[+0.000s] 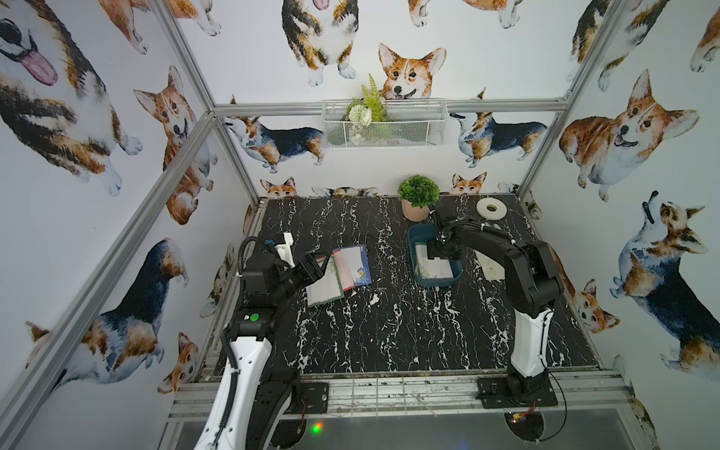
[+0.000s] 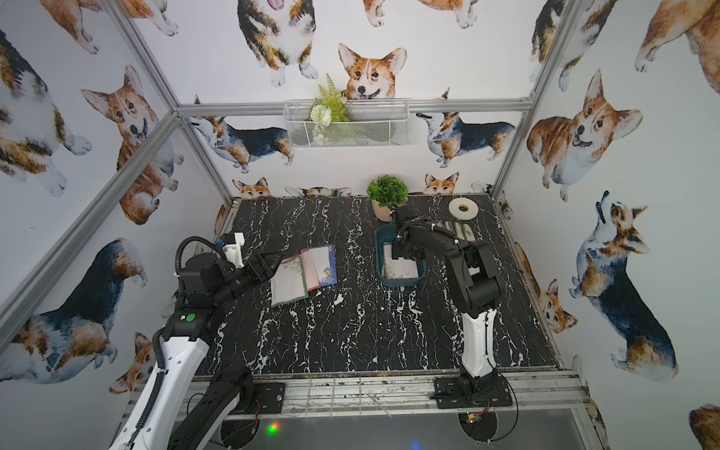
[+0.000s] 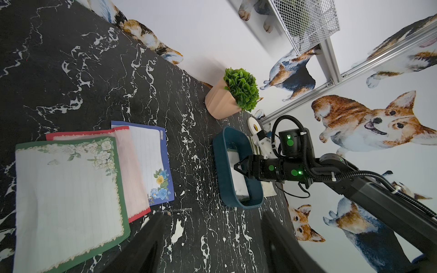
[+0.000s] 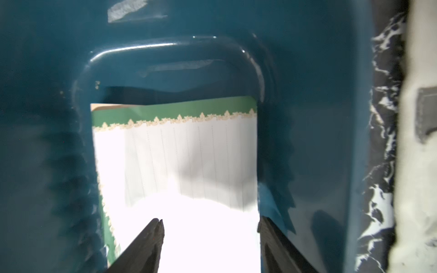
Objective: Take out the stationery paper from the storage box
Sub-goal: Pick up the stationery paper from the storage box.
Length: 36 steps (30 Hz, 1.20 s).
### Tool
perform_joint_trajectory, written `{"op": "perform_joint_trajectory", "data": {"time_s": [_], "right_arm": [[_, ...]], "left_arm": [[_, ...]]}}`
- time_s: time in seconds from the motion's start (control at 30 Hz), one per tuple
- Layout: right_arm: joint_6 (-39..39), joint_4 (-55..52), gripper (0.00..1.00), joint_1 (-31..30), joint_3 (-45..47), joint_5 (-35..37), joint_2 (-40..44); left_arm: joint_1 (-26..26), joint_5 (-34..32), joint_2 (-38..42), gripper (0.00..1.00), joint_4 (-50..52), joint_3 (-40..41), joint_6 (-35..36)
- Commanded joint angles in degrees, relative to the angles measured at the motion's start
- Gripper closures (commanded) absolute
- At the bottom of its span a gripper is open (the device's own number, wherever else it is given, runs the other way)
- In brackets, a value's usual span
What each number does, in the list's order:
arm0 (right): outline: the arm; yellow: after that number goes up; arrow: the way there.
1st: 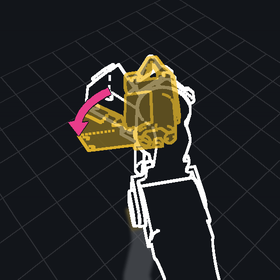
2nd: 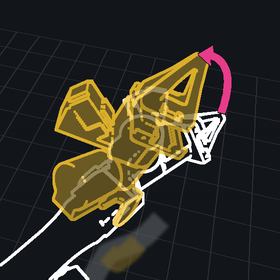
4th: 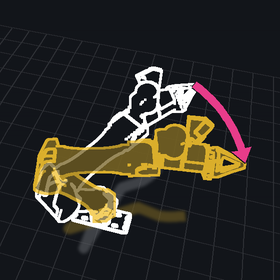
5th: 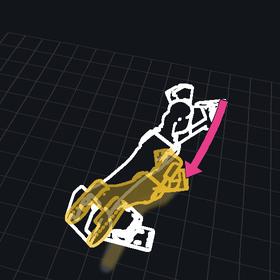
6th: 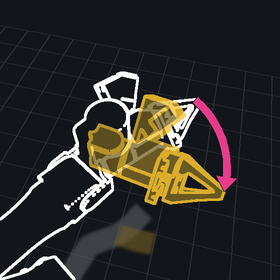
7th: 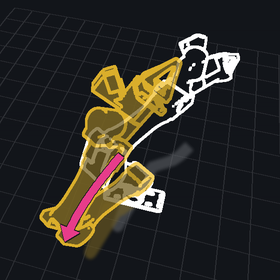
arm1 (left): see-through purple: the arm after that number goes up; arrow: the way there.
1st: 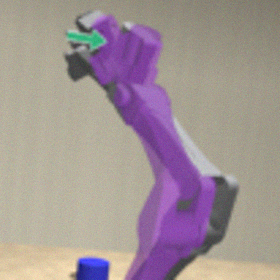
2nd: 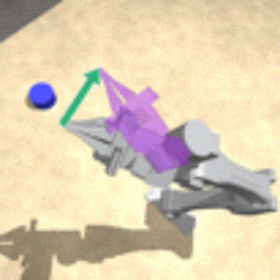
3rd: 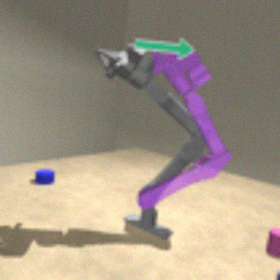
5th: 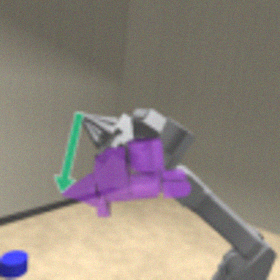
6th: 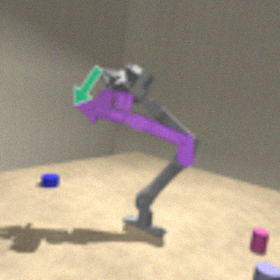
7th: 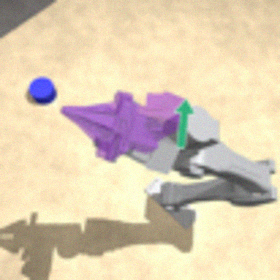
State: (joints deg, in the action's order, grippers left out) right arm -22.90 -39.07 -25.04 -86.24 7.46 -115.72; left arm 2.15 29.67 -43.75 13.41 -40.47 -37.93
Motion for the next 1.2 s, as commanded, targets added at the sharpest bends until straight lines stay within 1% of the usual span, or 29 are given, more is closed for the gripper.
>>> {"op": "perform_joint_trajectory", "data": {"time_s": [0.0, 0.2, 0.27, 0.3, 0.37, 0.47, 0.67, 0.73, 0.77, 0.87, 0.93, 1.17], "right_arm": [[-0.5, -1.5, 0.31, 0.0, -0.4, 0.4, -1.0], [-0.4, -1.6, 0.33, 0.0, 0.4, 0.8, -1.8], [-0.4, -1.5, 0.36, 0.0, 0.6, 0.7, -2.1], [-0.4, -1.6, 0.41, 0.0, 0.7, 0.8, -2.3], [-0.2, -1.5, 0.45, 0.0, 0.9, 0.8, -2.6], [-0.1, -1.4, 0.55, 0.0, 1.2, 0.8, -2.8], [0.3, -1.3, 0.82, 0.0, 1.4, 0.3, -2.8], [0.6, -1.3, 0.98, 0.0, 1.3, 0.0, -2.6], [0.8, -1.3, 1.0, 0.0, 1.3, -0.3, -2.5], [0.9, -1.8, 1.0, -0.2, 0.5, -0.6, -1.4], [1.1, -2.1, 1.0, -0.7, 0.0, 0.3, 0.3], [1.8, -3.6, 1.0, -2.1, -2.5, 3.3, 7.8]], "left_arm": [[0.0, -0.2, 0.3, 0.32, 0.6, -0.5, 1.0], [0.0, -0.2, -0.3, 0.32, 0.6, -0.7, 1.2], [0.0, -0.2, -0.5, 0.32, 0.4, -0.7, 1.1], [0.0, -0.2, -0.6, 0.32, 0.2, -0.5, 1.0], [0.0, -0.2, -0.6, 0.32, 0.0, -0.4, 0.9], [-0.1, -0.2, -0.6, 0.32, 0.1, -0.4, 1.0], [0.0, -0.1, -0.7, 0.32, 0.0, -0.1, 1.0], [0.0, -0.2, -0.6, 0.32, 0.0, 0.2, 0.9], [-0.1, -0.3, -0.5, 0.32, 0.0, 0.4, 0.9], [0.0, -0.3, -0.4, 0.32, 0.1, 0.6, 0.8], [0.0, -0.2, -0.3, 0.32, 0.0, 0.6, 0.8], [0.0, 0.9, -0.7, 0.32, -0.1, 0.0, 0.3]]}}
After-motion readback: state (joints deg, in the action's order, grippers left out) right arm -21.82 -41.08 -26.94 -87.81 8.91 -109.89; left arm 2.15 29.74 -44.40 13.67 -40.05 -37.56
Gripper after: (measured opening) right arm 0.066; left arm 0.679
